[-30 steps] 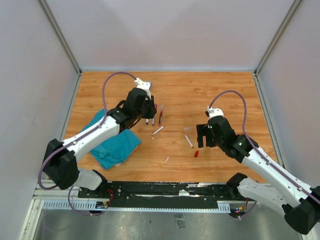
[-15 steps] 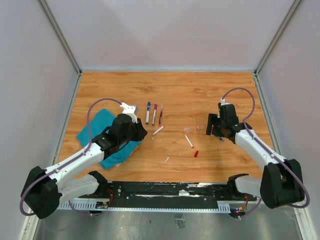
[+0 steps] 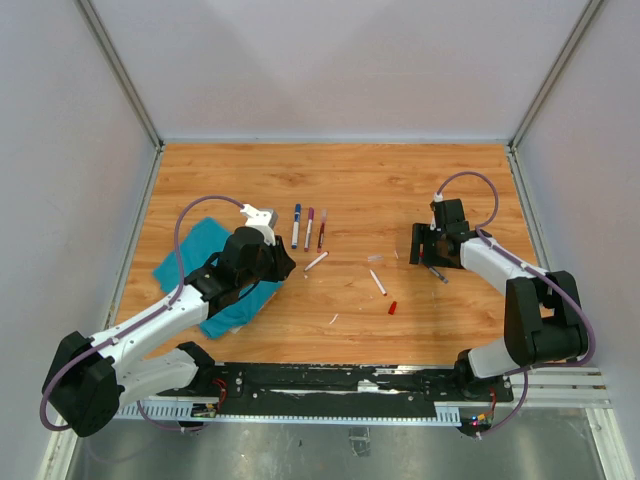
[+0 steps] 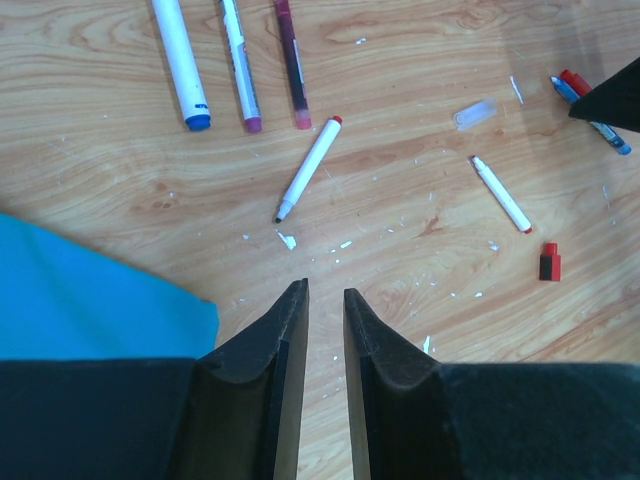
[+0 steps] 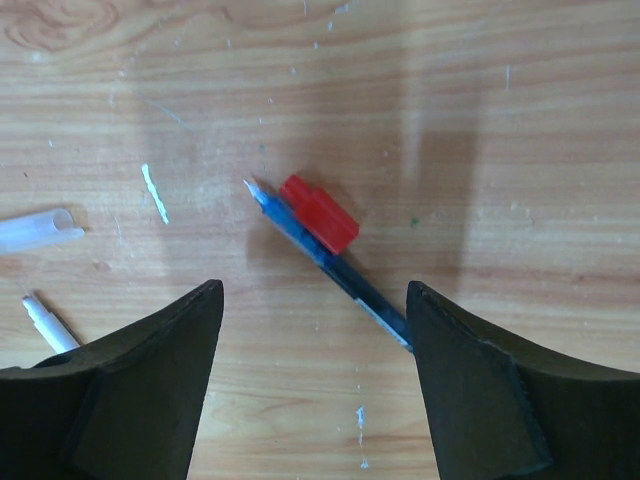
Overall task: Insert the pens into the pen caps
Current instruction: Pick up the pen from the center of the board.
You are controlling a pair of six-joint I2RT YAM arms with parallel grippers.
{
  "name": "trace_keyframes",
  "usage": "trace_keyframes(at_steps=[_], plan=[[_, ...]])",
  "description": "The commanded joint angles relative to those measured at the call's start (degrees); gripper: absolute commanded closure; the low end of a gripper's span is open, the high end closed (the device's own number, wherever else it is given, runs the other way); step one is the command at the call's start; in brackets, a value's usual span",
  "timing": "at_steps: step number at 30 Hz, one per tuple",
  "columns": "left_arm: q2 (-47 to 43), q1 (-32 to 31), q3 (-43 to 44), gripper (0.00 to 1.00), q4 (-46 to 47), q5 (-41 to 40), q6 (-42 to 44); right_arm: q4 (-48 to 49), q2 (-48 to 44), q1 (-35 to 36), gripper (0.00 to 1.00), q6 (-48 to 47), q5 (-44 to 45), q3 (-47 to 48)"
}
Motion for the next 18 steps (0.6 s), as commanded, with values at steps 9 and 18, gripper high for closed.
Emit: trace_keyframes(at_steps=[9,18], plan=[[-0.2,-0.2,1.9,0.75,1.0,0.5,1.1,0.3,3.9,-1.2,0.26,-2.1,-2.6,3.4],[0.6,-0.2,1.9,0.75,1.5,1.0,0.8,-0.7,4.8,-1.0,0.29,-2.0,-6.5,2.9]])
